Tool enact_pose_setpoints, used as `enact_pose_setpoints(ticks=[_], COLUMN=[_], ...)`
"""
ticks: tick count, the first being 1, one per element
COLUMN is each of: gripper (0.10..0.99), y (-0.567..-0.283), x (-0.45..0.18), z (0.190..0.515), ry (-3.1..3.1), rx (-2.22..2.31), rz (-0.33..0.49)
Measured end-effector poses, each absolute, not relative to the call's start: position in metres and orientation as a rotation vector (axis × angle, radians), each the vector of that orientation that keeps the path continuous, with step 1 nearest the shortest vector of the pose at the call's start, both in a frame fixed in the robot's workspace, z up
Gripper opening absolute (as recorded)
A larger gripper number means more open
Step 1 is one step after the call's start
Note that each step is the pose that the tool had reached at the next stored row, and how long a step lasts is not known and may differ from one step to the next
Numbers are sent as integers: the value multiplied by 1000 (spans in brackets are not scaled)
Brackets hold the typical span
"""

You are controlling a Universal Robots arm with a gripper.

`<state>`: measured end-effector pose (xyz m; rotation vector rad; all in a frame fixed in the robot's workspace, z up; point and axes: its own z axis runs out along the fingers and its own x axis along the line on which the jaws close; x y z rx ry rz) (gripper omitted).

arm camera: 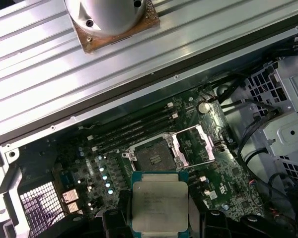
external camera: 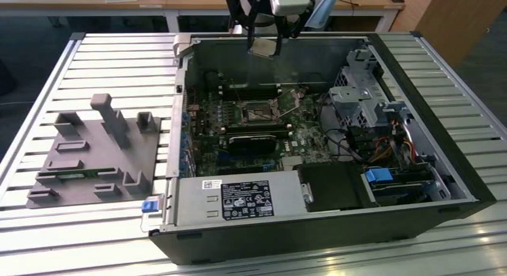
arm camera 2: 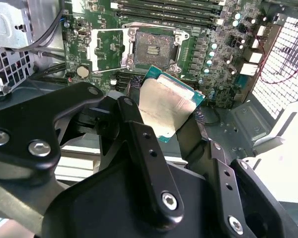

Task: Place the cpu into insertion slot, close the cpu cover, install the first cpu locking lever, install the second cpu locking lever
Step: 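Place the cpu into insertion slot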

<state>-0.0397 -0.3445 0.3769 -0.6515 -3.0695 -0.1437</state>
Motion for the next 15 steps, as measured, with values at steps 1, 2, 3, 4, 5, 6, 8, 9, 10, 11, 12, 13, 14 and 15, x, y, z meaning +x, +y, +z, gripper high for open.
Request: enact_pose_setpoints(ticks=[1, 2, 3, 4, 5, 6, 8, 9, 10, 11, 12, 13, 14, 15], gripper=[541, 541, 541, 541, 541, 541, 541, 541, 541, 541, 541, 541, 541, 541], y=[-345, -345, -345, -345, -345, -345, -345, -345, -345, -345, -345, -345, -345, -345], x=[-40, -40, -40, -40, -40, -40, -40, -40, -40, -40, -40, -40, -40, -40], z=[377, 377, 377, 377, 377, 377, 377, 377, 377, 377, 377, 377, 377, 377], ry=[-3069, -3067, -3066, -3065, -3064, -3063, -3062, -3061, -3060, -3059, -3058, -3057, -3056, -3055], rx=[-657, -663, -669, -674, -679, -684, -693, -697, -701, -706, -711, -715, -720, -725], rz=[-144, -144, -144, -144, -144, -144, -144, -144, -144, -144, -144, -144, -144, -144])
